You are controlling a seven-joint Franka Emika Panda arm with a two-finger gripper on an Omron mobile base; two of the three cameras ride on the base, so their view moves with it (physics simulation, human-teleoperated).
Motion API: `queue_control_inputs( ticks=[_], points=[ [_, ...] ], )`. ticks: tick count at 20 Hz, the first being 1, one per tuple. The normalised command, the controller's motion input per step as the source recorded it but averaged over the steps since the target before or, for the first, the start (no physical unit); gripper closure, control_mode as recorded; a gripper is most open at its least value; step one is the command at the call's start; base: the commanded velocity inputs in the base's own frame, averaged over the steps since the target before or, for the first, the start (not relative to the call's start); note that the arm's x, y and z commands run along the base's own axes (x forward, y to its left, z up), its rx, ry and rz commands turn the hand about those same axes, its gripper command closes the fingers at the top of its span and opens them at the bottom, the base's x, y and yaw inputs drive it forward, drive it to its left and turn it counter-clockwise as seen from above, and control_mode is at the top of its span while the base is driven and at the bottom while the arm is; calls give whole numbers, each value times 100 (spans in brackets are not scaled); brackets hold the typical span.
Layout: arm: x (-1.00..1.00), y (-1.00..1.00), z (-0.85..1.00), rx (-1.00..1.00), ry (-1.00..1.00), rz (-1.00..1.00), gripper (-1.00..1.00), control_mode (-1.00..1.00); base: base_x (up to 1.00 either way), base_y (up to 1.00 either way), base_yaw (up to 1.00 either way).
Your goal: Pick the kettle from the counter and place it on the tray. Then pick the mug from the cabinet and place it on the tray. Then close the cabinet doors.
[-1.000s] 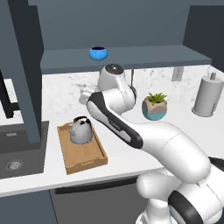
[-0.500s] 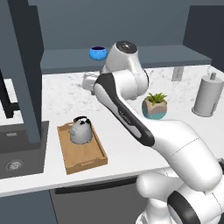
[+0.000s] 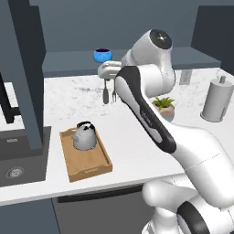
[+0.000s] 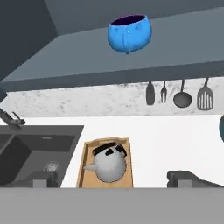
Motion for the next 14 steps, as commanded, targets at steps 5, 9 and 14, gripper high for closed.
queue_control_inputs(
  ticks=[5,9,14],
  points=[
    [27,-21,34,-10,-22,6,-100,-100,0,0,0],
    [65,-5,4,-14,14,-6,-100,-100,0,0,0],
    [50,17,18,-11,27,-4,-100,-100,0,0,0]
  ],
)
